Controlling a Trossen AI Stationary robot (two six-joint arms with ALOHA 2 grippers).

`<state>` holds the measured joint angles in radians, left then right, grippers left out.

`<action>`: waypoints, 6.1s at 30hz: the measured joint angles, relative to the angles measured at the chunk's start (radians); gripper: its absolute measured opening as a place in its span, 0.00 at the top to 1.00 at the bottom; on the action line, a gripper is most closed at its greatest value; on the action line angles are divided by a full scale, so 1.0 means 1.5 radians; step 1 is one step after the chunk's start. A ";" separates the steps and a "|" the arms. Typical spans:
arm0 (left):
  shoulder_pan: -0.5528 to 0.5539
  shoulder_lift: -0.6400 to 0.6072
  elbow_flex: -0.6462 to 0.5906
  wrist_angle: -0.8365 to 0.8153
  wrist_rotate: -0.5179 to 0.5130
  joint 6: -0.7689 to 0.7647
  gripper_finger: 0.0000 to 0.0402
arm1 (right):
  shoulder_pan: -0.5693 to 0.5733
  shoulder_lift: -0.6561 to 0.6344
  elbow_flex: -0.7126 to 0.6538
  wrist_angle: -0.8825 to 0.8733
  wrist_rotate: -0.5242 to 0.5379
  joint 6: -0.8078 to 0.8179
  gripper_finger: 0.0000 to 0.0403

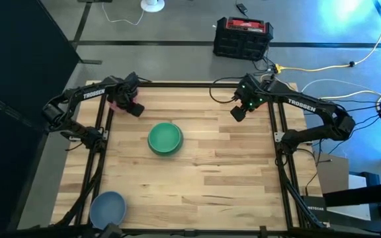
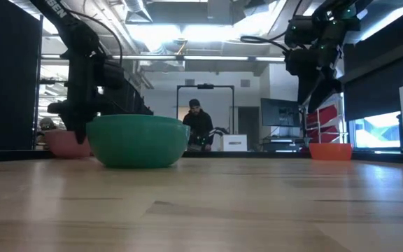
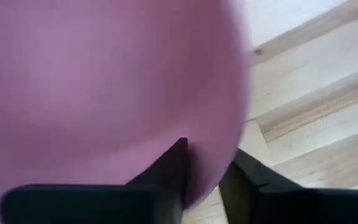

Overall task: Nest bowls inside each other
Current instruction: Stack the pink bowl on top of the green bowl, then stack the blue bowl on top of the pink bowl

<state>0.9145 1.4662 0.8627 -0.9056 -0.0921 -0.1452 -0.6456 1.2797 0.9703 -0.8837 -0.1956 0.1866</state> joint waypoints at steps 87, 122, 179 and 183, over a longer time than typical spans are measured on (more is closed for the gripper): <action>-0.634 0.108 0.322 -0.141 0.068 0.192 1.00 | -0.208 0.224 0.006 0.069 0.188 -0.025 0.34; -0.639 0.147 0.338 -0.223 0.074 0.101 0.68 | -0.208 0.223 0.006 0.072 0.185 -0.031 0.36; -1.277 0.111 0.231 -0.196 0.060 -0.636 0.41 | -0.207 0.223 0.005 0.058 0.189 -0.060 1.00; -1.258 0.110 0.175 -0.102 0.118 -0.667 0.41 | -0.207 0.223 0.005 0.053 0.187 -0.061 1.00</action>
<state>-0.9728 1.6308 1.1258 -1.0578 0.0844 -1.1454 -0.9562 1.6146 0.9783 -0.8036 0.0853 0.0955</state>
